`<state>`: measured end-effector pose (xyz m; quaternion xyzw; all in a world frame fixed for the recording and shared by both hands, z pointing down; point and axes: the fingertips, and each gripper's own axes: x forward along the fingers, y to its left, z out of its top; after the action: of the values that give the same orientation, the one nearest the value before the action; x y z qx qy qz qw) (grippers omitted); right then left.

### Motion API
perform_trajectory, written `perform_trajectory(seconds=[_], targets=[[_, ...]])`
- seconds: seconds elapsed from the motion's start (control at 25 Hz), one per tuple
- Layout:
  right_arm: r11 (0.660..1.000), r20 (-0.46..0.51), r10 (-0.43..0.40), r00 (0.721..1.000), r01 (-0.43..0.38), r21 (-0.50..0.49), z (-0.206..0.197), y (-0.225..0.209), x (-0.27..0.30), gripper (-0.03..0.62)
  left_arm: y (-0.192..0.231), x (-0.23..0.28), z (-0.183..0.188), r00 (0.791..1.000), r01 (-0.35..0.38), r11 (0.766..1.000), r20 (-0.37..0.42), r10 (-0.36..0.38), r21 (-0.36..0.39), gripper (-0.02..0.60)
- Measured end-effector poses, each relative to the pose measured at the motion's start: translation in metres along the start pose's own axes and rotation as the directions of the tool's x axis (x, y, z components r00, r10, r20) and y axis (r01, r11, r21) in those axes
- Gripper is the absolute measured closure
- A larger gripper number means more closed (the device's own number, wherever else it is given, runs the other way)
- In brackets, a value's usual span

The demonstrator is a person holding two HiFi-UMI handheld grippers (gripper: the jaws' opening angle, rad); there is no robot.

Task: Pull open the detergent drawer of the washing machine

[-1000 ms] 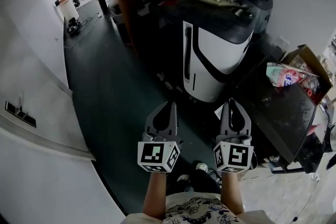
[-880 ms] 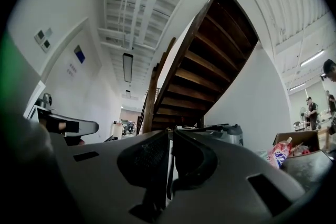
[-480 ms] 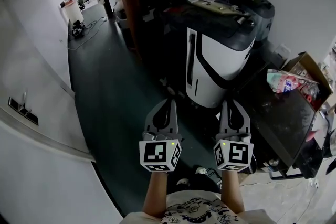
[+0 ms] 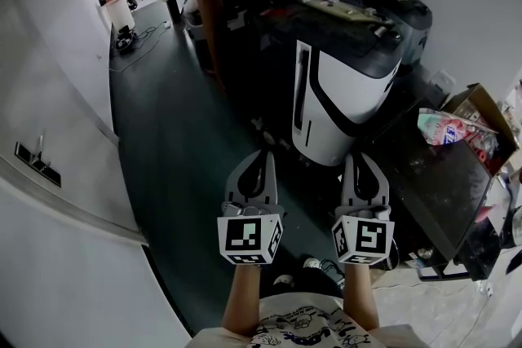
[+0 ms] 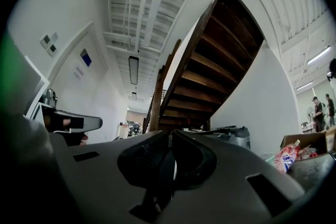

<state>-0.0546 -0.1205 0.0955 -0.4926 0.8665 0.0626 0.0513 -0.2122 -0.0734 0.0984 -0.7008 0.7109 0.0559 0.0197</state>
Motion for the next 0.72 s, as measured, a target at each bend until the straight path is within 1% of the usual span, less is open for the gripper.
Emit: perform_trajectory(seconds=[0.72], targets=[[1.0, -0.006, 0.004, 1.0, -0.004, -0.004, -0.0007, 0.0, -0.0018, 0.56, -0.0042, -0.0009, -0.0016, 1.0, 0.003, 1.0, -0.006, -0.003, -0.005, 0.568]])
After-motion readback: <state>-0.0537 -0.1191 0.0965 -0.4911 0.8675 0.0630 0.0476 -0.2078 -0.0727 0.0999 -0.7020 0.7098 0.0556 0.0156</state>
